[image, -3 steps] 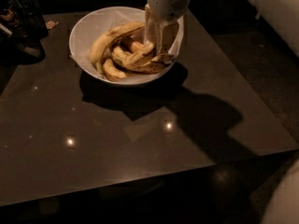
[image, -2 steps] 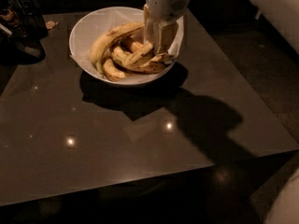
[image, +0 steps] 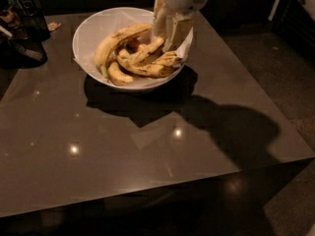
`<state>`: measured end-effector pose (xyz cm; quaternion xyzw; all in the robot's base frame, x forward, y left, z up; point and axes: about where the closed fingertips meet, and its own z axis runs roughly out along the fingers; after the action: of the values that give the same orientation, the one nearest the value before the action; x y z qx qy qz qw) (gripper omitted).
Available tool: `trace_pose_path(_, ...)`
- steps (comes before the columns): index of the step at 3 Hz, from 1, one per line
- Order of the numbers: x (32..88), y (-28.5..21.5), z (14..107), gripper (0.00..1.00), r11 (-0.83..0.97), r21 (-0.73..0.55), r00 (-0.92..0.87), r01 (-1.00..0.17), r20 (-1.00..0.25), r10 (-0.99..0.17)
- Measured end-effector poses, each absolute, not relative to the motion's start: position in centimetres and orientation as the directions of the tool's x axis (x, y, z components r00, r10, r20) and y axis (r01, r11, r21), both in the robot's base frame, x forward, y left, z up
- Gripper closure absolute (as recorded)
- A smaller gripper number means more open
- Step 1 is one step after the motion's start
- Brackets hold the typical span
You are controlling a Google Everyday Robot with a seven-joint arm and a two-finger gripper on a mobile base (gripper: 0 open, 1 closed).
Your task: Pick banana from white bowl
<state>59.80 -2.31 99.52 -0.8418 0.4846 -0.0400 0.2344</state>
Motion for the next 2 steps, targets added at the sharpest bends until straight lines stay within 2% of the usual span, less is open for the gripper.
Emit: trace_pose_path(2,59.32,-1.83,99.68,1.0,-0.416,-0.435,0.533,-0.798,-0.189,-0.825)
